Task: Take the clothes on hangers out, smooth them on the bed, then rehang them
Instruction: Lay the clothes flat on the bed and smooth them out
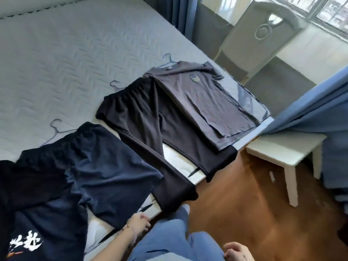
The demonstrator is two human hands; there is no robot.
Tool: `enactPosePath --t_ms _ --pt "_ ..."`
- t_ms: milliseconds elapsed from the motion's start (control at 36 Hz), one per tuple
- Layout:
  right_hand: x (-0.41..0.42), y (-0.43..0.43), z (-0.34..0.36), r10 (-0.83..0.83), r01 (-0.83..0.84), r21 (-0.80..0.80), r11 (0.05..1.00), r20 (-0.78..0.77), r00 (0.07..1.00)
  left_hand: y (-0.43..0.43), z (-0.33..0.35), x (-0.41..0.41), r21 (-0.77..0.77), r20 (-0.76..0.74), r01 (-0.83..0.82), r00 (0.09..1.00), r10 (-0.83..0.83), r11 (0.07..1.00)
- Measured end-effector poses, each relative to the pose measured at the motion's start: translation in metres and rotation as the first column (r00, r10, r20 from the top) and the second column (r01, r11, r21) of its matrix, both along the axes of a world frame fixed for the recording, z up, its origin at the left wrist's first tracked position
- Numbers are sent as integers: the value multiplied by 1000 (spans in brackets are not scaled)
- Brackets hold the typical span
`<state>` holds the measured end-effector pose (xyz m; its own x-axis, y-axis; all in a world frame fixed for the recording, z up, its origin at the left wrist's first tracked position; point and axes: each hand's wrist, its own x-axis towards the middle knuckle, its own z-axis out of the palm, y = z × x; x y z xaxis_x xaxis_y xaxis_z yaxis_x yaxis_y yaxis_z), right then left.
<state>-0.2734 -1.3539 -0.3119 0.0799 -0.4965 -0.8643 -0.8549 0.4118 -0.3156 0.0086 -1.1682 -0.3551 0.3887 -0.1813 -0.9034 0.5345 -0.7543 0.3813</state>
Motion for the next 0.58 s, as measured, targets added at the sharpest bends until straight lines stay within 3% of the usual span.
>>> enactPosePath --t_ms 56,194,333,472,583 --pt "4 -38 5 7 -7 -43 999 -8 1000 -45 17 7 -57 -17 -78 997 77 995" --pt "32 -117 4 22 -21 -21 1000 40 999 -126 42 12 -128 101 2 995 11 992" --pt "85 -179 -11 293 -292 52 955 -10 956 -161 19 4 -54 75 -191 978 195 980" --pt "159 -222 -64 602 -606 80 792 66 796 -185 -14 -13 63 189 -377 914 360 924" --pt "221 -219 -99 741 -756 91 649 151 654 -205 -44 -19 259 376 -348 896 237 901"
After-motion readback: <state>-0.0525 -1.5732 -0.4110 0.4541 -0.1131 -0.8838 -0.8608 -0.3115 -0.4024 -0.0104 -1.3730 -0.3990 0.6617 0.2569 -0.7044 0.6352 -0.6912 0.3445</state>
